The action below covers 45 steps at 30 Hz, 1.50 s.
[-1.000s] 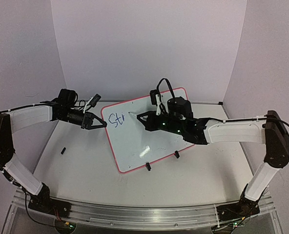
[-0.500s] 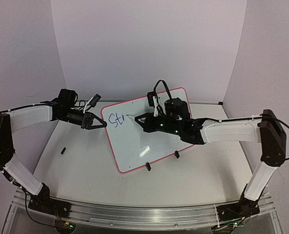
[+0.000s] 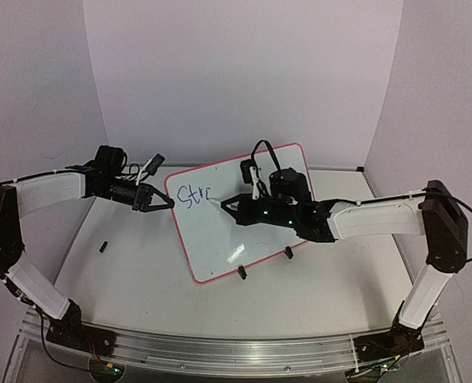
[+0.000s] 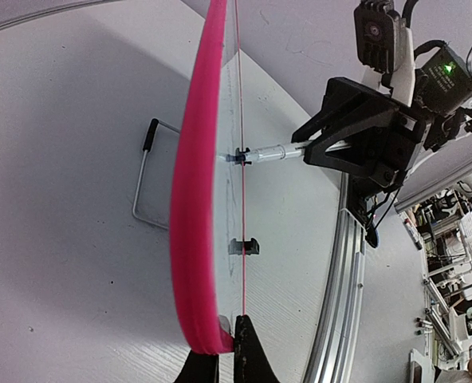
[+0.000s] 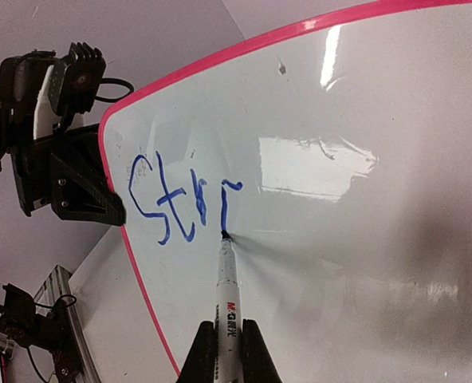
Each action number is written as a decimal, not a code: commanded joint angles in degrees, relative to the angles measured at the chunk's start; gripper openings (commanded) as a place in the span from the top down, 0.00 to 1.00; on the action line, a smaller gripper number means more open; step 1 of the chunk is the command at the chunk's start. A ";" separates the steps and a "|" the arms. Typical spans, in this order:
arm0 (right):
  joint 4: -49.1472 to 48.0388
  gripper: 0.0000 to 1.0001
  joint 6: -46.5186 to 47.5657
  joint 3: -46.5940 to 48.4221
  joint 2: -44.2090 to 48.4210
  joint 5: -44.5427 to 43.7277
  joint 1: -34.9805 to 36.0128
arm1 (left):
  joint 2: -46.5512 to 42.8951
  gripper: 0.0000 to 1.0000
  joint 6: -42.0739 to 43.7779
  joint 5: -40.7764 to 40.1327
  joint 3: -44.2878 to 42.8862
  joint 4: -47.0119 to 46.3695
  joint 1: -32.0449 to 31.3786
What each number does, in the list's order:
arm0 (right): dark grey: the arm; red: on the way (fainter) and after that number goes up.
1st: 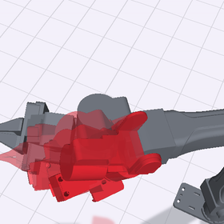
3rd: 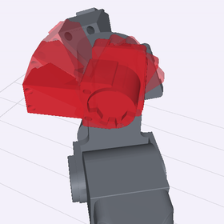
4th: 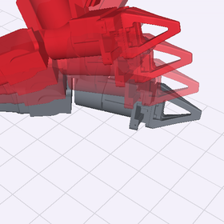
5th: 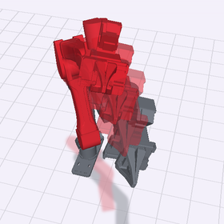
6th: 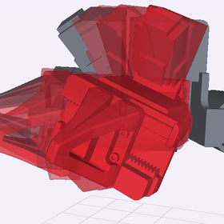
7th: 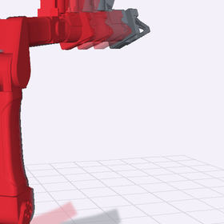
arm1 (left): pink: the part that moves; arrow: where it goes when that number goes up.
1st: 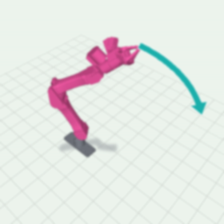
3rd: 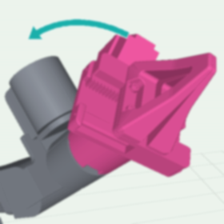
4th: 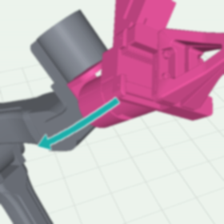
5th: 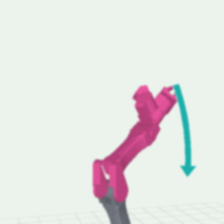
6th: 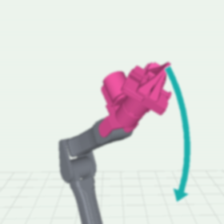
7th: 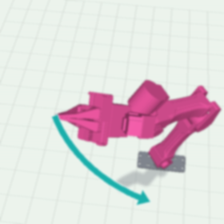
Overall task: Write a sentence on the whiteboard
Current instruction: Write on the whiteboard with the whiteboard.
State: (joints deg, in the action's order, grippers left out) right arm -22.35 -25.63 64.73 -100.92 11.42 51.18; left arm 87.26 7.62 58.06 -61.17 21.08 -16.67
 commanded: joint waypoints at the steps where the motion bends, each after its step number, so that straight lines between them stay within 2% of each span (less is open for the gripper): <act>1: 0.55 1.00 -0.24 -1.09 2.11 -2.45 -0.31 | -1.57 1.00 4.51 -1.97 -2.40 -0.46 -0.21; 8: 0.64 1.00 1.12 0.52 3.36 -6.57 -0.33 | -1.72 1.00 4.45 -1.97 -2.34 -0.43 -0.21; 22: 0.73 1.00 1.90 4.59 0.47 -4.42 -0.29 | -1.75 1.00 4.52 -1.96 -2.42 -0.36 -0.22; 31: 0.65 1.00 2.65 2.40 3.87 -5.00 -0.34 | -1.49 1.00 4.53 -1.94 -2.52 -0.38 -0.25; 45: 2.42 1.00 1.72 3.40 1.15 -5.22 -1.34 | -1.47 1.00 4.59 -1.85 -2.53 -0.35 -0.21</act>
State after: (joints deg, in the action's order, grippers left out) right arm -20.71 -23.86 67.07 -99.63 7.01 50.28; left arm 87.26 8.01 58.35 -61.17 21.08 -16.71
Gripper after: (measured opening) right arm 0.068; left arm 0.037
